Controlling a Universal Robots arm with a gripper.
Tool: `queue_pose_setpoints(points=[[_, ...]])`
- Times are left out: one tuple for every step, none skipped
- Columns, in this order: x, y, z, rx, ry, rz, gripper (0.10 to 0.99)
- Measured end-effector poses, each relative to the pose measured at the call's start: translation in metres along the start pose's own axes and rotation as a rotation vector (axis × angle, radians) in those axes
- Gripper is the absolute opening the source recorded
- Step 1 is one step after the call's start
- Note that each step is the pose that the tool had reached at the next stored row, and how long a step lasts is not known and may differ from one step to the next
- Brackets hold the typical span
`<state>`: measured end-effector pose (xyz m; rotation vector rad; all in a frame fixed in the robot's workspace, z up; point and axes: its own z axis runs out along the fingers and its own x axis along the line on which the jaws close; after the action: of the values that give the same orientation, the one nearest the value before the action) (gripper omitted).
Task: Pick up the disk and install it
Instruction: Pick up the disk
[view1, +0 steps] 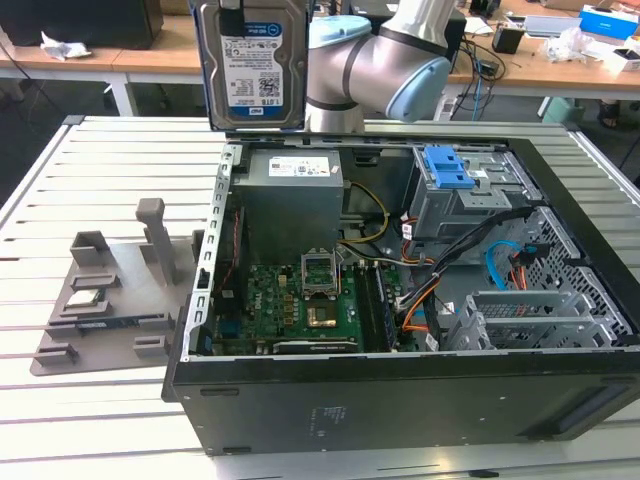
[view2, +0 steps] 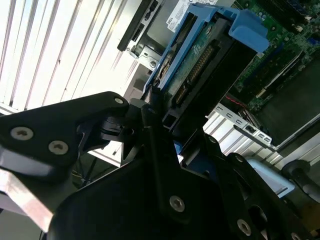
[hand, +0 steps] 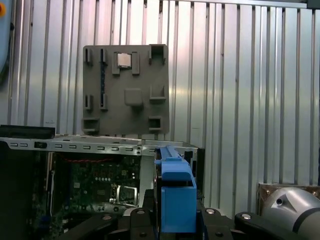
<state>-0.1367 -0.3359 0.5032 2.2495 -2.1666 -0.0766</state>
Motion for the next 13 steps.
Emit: queue_pose_setpoints(points=[[0.0001,-0.0015,-0.0001,0.000,0.0001,0.000,0.365],[0.0002,-0.0055,-0.0003,0.000,0.0000,0.000,0.365],[0.0003,-0.0083,-0.0004,0.000,0.0000,0.000,0.365],[0.0004,-0.0110,-0.0005,0.000,0.0000,0.000,0.365],[0.0005,-0.0134,-0.0006,0.000,0.0000,0.000,0.365],[0.0006,-0.0149,-0.0007,0.000,0.0000,0.000,0.365],[0.0006,-0.0165,-0.0008,0.000,0.0000,0.000,0.365],[0.0007,-0.0182,-0.0008,0.000,0.0000,0.000,0.365],[0.0007,-0.0199,-0.0009,0.000,0.0000,0.000,0.365],[0.0008,-0.0228,-0.0011,0.000,0.0000,0.000,0.365],[0.0010,-0.0259,-0.0012,0.000,0.0000,0.000,0.365],[0.0010,-0.0283,-0.0013,0.000,0.0000,0.000,0.365],[0.0011,-0.0301,-0.0014,0.000,0.0000,0.000,0.365]])
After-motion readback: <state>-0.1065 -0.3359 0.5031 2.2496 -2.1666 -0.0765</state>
